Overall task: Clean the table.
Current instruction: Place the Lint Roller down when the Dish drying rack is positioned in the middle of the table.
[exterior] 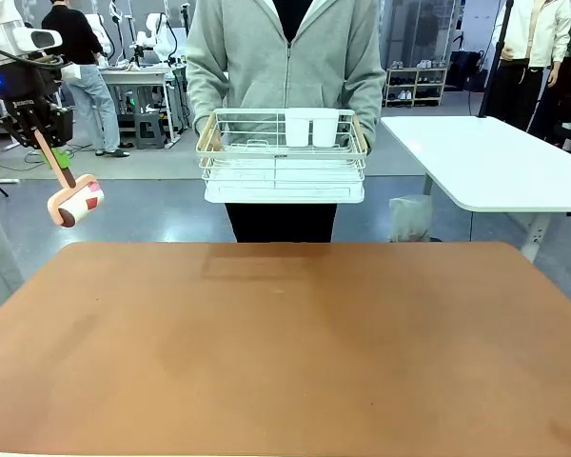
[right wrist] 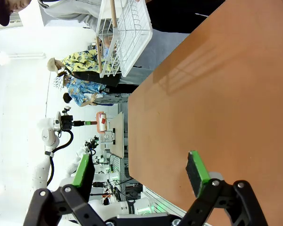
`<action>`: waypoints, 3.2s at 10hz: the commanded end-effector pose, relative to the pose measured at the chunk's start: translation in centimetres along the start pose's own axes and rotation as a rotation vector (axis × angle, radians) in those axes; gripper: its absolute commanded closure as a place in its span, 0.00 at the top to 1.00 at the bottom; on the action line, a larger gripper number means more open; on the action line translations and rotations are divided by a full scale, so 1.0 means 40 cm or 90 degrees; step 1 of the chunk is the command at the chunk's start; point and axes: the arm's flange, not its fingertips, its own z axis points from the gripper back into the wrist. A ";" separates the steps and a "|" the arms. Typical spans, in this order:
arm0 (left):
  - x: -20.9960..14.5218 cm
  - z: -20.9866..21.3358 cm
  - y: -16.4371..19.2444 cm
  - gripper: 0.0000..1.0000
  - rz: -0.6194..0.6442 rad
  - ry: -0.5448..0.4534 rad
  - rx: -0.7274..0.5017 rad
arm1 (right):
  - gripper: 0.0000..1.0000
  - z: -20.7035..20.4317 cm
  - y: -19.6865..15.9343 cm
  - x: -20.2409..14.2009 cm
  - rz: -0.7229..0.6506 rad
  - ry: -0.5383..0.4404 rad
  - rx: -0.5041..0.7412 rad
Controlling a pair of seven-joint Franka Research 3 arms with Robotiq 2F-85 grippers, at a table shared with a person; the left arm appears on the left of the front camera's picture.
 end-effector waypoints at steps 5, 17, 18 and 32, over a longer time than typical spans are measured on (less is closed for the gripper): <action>0.001 0.009 0.007 0.21 -0.009 -0.002 0.006 | 1.00 0.002 0.005 -0.004 0.001 -0.002 0.001; 0.001 0.009 0.007 0.21 -0.009 -0.002 0.006 | 1.00 0.002 0.005 -0.004 0.001 -0.002 0.001; 0.001 0.009 0.007 0.21 -0.009 -0.002 0.006 | 1.00 0.002 0.005 -0.004 0.001 -0.002 0.001; 0.001 0.009 0.007 0.21 -0.009 -0.002 0.006 | 1.00 0.002 0.005 -0.004 0.001 -0.002 0.001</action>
